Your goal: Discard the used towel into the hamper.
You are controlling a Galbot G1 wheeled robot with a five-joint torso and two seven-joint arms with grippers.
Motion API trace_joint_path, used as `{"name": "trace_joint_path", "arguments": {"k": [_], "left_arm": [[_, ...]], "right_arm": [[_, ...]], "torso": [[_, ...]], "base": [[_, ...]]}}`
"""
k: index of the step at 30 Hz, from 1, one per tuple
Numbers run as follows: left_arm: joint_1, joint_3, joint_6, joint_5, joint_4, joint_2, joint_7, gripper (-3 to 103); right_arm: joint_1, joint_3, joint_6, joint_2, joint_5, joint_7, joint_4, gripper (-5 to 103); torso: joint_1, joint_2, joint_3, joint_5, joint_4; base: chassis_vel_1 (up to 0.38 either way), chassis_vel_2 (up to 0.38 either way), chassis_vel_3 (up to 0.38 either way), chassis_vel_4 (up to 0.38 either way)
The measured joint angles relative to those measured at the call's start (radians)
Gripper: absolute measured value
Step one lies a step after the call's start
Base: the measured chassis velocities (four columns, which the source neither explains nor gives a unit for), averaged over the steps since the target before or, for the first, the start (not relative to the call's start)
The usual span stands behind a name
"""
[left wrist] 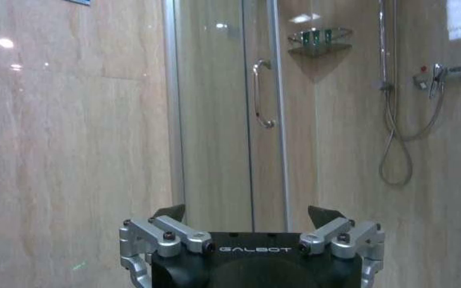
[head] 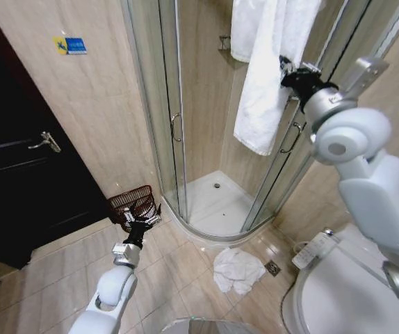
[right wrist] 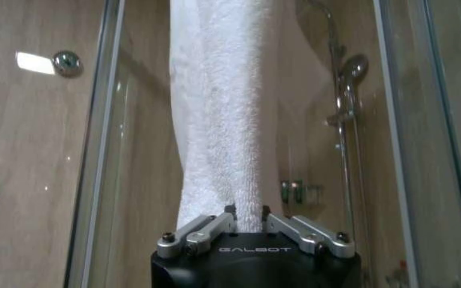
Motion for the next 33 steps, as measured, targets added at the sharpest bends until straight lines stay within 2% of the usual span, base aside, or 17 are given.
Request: {"name": "trace_joint_path", "arguments": {"k": [4,8,12,16,22,25,33], "left_arm": [[-0.004,0.004,0.000,0.000,0.002,0.000,0.001,100],[-0.011,0.010,0.000,0.000,0.008,0.002,0.005,100],[-0.015,0.013,0.000,-0.001,0.012,0.002,0.007,100],[-0.017,0.015,0.000,-0.001,0.013,0.000,0.008,100],[-0.015,0.014,0.000,-0.003,0.013,0.001,0.010,100],[-0.017,0.015,0.000,-0.004,0.013,0.001,0.011,100],[-0.009,0.019,-0.002,-0.003,0.004,-0.004,0.013,100]], "right_arm": [[-0.061,0.026,0.003,-0.011,-0.002,-0.006,0.019,5],[-0.228,0.094,0.012,-0.027,-0.015,-0.026,0.057,5],[-0.307,0.136,0.016,-0.031,-0.031,-0.038,0.073,5],[-0.453,0.244,0.030,-0.031,-0.078,-0.076,0.108,5],[-0.634,0.339,0.049,-0.017,-0.123,-0.115,0.144,5],[-0.715,0.364,0.063,0.000,-0.150,-0.122,0.165,5],[-0.800,0.370,0.080,0.047,-0.209,-0.126,0.201,5]], "torso": [[0.000,0.000,0.000,-0.0002,0.0000],[0.000,0.000,0.000,0.0002,-0.0001],[0.000,0.000,0.000,0.0002,-0.0001],[0.000,0.000,0.000,0.0000,0.0001],[0.000,0.000,0.000,0.0001,-0.0002],[0.000,0.000,0.000,0.0003,-0.0003],[0.000,0.000,0.000,0.0000,0.0000]], "base": [[0.000,0.000,0.000,0.000],[0.000,0.000,0.000,0.000],[0.000,0.000,0.000,0.000],[0.000,0.000,0.000,0.000],[0.000,0.000,0.000,0.000],[0.000,0.000,0.000,0.000],[0.000,0.000,0.000,0.000]]}}
